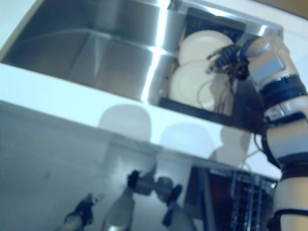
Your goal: Take plates into dishwasher
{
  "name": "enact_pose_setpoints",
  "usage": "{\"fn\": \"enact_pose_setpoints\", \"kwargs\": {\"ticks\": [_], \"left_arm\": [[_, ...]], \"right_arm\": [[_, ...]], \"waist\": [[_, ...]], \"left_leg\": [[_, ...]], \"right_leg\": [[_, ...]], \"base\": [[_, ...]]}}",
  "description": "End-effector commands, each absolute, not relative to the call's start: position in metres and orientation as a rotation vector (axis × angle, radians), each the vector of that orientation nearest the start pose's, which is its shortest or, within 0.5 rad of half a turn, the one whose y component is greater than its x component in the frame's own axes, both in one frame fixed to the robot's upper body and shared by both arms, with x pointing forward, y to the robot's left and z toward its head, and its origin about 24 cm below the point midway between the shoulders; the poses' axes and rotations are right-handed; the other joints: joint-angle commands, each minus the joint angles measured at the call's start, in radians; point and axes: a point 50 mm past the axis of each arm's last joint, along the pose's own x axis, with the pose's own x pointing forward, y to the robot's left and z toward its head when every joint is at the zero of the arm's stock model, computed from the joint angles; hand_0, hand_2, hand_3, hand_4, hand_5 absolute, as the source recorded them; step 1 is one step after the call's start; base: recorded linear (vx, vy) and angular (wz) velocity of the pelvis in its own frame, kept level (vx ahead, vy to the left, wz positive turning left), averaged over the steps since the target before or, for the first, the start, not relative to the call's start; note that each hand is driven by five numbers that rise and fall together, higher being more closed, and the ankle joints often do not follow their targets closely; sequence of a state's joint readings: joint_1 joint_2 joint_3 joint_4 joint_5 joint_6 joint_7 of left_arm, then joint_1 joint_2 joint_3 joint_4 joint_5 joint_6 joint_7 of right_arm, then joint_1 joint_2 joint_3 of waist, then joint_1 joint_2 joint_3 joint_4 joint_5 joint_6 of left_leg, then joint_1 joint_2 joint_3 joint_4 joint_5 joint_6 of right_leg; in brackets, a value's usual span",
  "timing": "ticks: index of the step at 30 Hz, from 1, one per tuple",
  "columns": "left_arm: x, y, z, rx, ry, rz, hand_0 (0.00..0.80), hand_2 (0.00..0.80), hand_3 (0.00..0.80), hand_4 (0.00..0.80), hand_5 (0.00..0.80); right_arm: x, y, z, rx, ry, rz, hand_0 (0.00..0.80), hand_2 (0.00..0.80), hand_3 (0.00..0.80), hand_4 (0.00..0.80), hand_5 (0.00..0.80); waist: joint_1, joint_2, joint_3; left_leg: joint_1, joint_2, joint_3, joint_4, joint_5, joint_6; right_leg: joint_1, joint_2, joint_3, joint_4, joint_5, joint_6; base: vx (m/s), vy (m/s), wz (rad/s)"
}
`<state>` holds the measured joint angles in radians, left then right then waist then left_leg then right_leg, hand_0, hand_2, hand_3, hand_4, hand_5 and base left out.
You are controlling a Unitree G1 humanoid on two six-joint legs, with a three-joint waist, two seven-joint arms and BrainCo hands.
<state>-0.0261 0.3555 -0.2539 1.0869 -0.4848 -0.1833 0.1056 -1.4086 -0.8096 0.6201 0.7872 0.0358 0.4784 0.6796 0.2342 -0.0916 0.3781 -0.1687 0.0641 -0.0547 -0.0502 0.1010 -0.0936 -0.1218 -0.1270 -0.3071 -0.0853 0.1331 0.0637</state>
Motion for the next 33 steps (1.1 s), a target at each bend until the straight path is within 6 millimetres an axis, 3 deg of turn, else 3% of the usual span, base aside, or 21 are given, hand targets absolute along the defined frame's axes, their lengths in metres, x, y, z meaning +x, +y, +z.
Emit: {"fn": "enact_pose_setpoints", "kwargs": {"ticks": [1,9,15,20,24,31,32,33], "left_arm": [[0.136,0.27,-0.129,0.115,0.873,0.324,0.0,0.0,0.0,0.0,0.0],[0.134,0.272,-0.13,0.132,0.88,0.326,0.0,0.0,0.0,0.0,0.0],[0.131,0.274,-0.13,0.141,0.887,0.327,0.0,0.0,0.0,0.0,0.0],[0.128,0.278,-0.13,0.144,0.892,0.336,0.0,0.0,0.0,0.0,0.0],[0.125,0.28,-0.13,0.145,0.896,0.342,0.0,0.0,0.0,0.0,0.0],[0.121,0.286,-0.129,0.148,0.9,0.355,0.0,0.0,0.0,0.0,0.0],[0.12,0.287,-0.129,0.15,0.901,0.356,0.0,0.0,0.0,0.0,0.0],[0.119,0.287,-0.129,0.151,0.901,0.358,0.0,0.0,0.0,0.0,0.0]], "right_arm": [[0.394,-0.2,0.211,-0.754,0.519,0.603,0.8,0.8,0.8,0.8,0.8],[0.4,-0.207,0.235,-0.643,0.392,0.517,0.8,0.8,0.8,0.8,0.8],[0.399,-0.204,0.242,-0.519,0.366,0.568,0.8,0.8,0.8,0.8,0.8],[0.395,-0.198,0.23,-0.436,0.427,0.672,0.8,0.8,0.8,0.8,0.8],[0.386,-0.191,0.209,-0.439,0.536,0.798,0.8,0.8,0.8,0.8,0.8],[0.374,-0.162,0.187,-0.357,0.53,0.963,0.8,0.8,0.8,0.8,0.8],[0.373,-0.159,0.185,-0.355,0.531,0.964,0.295,0.295,0.295,0.295,0.295],[0.372,-0.157,0.183,-0.348,0.539,0.966,0.0,0.0,0.0,0.0,0.0]], "waist": [[0.003,-0.025,0.028],[0.006,-0.036,0.005],[0.005,-0.047,-0.015],[0.001,-0.056,-0.03],[-0.001,-0.064,-0.038],[-0.007,-0.075,-0.051],[-0.007,-0.077,-0.054],[-0.007,-0.079,-0.057]], "left_leg": [[-0.037,-0.026,0.026,-0.037,0.022,0.024],[-0.024,-0.022,0.027,-0.037,0.013,0.026],[-0.007,-0.019,0.029,-0.037,0.005,0.028],[0.005,-0.017,0.032,-0.037,0.001,0.028],[0.012,-0.016,0.032,-0.037,0.0,0.027],[0.019,-0.016,0.033,-0.037,-0.001,0.027],[0.02,-0.015,0.033,-0.037,-0.001,0.027],[0.02,-0.015,0.034,-0.037,-0.002,0.027]], "right_leg": [[-0.017,-0.08,0.01,-0.002,0.042,0.084],[-0.003,-0.078,0.007,-0.002,0.039,0.086],[0.012,-0.076,0.006,-0.002,0.035,0.085],[0.023,-0.075,0.007,-0.002,0.032,0.083],[0.032,-0.074,0.006,-0.002,0.029,0.081],[0.04,-0.072,0.005,-0.002,0.027,0.083],[0.041,-0.071,0.005,-0.002,0.027,0.083],[0.041,-0.071,0.005,-0.002,0.026,0.084]], "base": [[0.0,0.0,0.0],[0.0,0.0,0.0],[0.0,0.0,0.0],[0.0,0.0,0.0],[0.0,0.0,0.0],[0.001,-0.004,-0.07],[0.0,0.0,0.0],[0.0,0.0,0.0]]}}
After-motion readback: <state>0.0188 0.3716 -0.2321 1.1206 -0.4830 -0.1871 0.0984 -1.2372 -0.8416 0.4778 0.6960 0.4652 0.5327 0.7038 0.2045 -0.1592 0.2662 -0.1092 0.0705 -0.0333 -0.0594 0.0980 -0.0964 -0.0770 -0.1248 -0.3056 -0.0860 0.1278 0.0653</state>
